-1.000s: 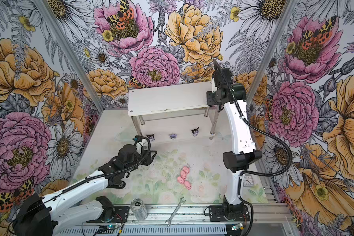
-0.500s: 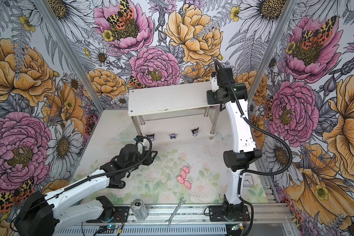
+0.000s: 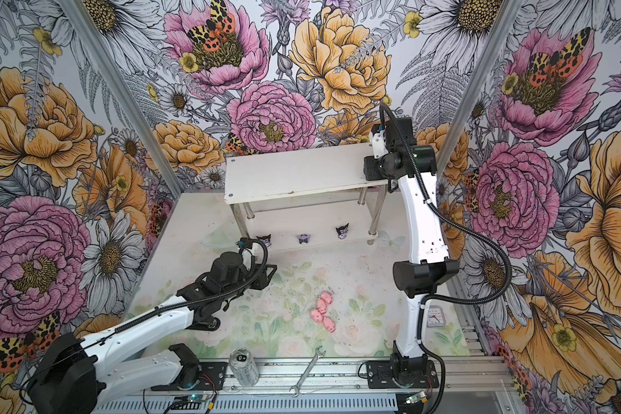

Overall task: Place and organize the plastic toys onto the shelf
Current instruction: 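Lower the pig onto the top shelf and open the right gripper, then move the open right gripper back down to the pink pigs on the floor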

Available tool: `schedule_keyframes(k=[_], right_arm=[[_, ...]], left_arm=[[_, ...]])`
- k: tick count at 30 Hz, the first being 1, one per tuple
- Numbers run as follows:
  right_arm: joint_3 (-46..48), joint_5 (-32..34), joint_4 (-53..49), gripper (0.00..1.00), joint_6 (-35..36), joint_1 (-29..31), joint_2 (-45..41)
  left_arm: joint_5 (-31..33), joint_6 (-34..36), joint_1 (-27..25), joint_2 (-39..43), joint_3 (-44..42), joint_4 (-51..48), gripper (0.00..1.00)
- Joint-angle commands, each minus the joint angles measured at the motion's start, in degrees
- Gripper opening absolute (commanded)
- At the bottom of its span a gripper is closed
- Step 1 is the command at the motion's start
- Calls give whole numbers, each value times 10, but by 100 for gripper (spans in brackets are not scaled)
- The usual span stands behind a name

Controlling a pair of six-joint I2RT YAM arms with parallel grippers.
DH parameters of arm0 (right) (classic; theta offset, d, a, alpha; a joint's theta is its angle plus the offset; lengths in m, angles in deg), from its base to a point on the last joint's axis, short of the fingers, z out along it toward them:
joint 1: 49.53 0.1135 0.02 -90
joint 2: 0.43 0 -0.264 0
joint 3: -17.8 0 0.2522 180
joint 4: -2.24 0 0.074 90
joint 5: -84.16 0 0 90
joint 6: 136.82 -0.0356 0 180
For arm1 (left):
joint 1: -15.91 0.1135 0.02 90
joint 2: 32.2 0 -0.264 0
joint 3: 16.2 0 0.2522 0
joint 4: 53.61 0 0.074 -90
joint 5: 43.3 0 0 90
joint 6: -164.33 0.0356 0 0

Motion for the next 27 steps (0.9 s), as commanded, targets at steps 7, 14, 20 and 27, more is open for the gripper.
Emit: schedule_keyframes(k=[7, 14, 20, 27], right_arm=[[-1, 13, -20, 52, -14, -4, -1], [41, -9, -1, 57, -29, -4, -69], [129, -9, 13, 59, -39, -3, -161], [412, 19, 95, 55, -72, 42, -362]], left_arm=[[-17, -10, 5, 10, 13, 1, 49], [-18, -11, 3, 33, 4, 2, 49], [-17, -7, 0, 48, -5, 2, 50], [-17, -4, -27, 42, -14, 3, 54]])
